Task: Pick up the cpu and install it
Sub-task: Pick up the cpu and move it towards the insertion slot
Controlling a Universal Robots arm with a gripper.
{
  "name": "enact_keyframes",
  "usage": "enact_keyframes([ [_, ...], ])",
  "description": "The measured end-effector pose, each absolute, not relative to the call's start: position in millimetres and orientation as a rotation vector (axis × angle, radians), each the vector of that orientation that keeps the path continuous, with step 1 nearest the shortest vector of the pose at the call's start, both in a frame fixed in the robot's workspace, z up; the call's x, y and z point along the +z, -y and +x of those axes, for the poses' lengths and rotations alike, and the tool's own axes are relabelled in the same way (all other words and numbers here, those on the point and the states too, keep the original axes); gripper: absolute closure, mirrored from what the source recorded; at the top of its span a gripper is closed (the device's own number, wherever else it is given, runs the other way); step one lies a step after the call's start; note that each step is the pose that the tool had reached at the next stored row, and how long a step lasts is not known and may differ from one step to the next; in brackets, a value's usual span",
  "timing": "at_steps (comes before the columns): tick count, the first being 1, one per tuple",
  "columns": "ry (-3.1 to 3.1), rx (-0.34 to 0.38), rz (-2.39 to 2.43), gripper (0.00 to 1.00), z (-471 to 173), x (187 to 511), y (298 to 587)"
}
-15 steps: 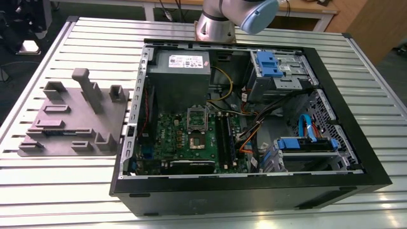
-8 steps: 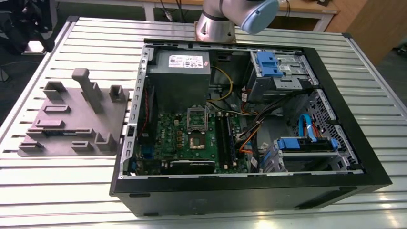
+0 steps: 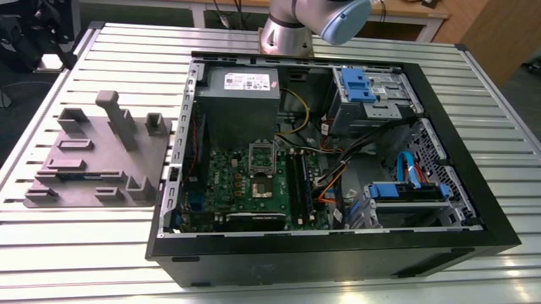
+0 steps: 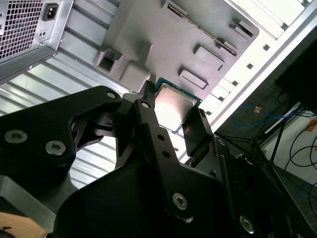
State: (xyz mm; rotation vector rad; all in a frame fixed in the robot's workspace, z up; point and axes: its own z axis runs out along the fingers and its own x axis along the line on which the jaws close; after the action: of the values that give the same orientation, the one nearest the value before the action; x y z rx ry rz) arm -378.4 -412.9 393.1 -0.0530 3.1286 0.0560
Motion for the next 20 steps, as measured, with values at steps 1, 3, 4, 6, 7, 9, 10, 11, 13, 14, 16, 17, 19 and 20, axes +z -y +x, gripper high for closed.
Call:
enact_keyframes([
  [1,-3.129,0.056,-0.053,0.53,-378.0,393.1,412.9],
  [3,-3.129,0.056,-0.053,0.53,-377.1,393.1,412.9],
  [4,-3.129,0.056,-0.053,0.53,-376.6,393.1,412.9],
  [6,-3.129,0.056,-0.053,0.53,-375.3,393.0,412.9],
  [7,-3.129,0.056,-0.053,0.53,-374.5,393.1,412.9],
  [9,-3.129,0.056,-0.053,0.53,-373.2,393.1,412.9],
  [10,-3.128,0.056,-0.053,0.53,-373.0,393.0,412.9],
  [11,-3.129,0.056,-0.053,0.53,-372.7,393.0,412.9],
  [13,-3.129,0.056,-0.053,0.53,-371.8,393.0,412.9],
  [14,-3.129,0.056,-0.053,0.53,-371.3,393.1,412.9],
  [16,-3.129,0.056,-0.053,0.53,-370.5,393.0,412.9],
  [17,-3.129,0.056,-0.053,0.53,-370.1,393.0,412.9],
  [19,-3.129,0.056,-0.053,0.53,-369.2,393.1,412.9],
  [20,-3.129,0.056,-0.053,0.53,-368.7,393.1,412.9],
])
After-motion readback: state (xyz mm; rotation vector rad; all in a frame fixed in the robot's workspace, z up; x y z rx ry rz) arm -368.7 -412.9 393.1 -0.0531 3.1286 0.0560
